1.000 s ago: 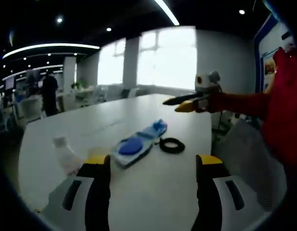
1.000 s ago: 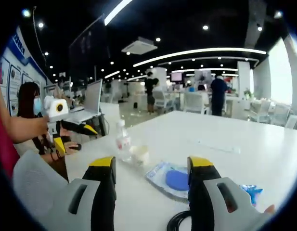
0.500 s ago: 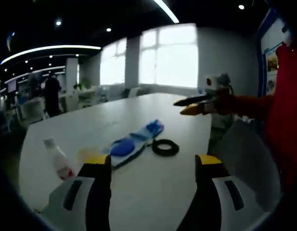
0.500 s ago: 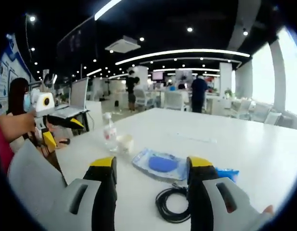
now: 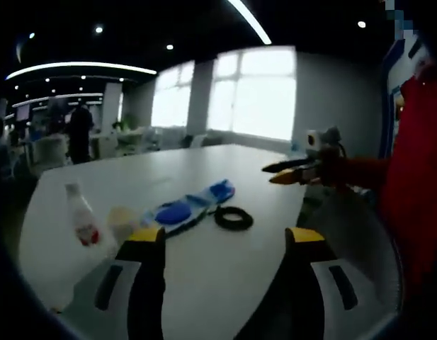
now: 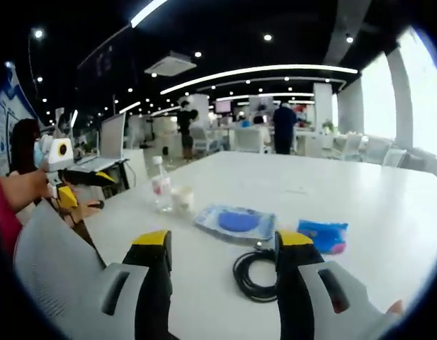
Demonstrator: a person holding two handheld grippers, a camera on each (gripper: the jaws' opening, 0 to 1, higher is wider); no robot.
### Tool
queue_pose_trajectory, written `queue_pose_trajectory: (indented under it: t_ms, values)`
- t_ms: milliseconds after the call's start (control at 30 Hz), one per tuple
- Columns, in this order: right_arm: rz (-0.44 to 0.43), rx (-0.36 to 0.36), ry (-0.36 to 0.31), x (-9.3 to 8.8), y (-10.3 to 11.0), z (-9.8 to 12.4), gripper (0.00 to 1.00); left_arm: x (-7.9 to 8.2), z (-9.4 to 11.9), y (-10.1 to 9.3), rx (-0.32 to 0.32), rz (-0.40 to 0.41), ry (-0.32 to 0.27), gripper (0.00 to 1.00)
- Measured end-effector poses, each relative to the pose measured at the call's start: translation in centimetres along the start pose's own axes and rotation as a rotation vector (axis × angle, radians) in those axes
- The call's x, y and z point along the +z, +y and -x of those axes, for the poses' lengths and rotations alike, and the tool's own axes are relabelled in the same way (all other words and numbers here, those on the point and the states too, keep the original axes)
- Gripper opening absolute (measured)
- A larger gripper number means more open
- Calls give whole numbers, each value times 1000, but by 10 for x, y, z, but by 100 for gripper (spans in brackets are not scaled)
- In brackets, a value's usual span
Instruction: Arrange the tabletop items into an orderly group along one side of the table until the central work area is clear of visible clutter.
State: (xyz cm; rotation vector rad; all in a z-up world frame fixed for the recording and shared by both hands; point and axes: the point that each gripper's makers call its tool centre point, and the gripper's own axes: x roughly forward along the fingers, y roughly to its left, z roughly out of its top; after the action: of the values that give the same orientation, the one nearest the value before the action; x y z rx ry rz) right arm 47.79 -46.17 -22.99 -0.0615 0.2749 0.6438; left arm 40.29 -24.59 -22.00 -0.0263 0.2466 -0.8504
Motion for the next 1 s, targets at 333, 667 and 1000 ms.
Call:
queue_pose_trajectory:
  t_ms: [333, 667, 1000]
  values:
    - [80, -72, 33, -9, -18, 4, 62, -15, 1, 13, 31, 58, 18, 67]
    - [52, -118, 42, -12, -30, 6, 64, -18, 3, 21, 137, 101, 12, 75]
    - [88, -138, 41, -8, -30, 11, 66, -19, 20, 53, 334, 118, 34, 77]
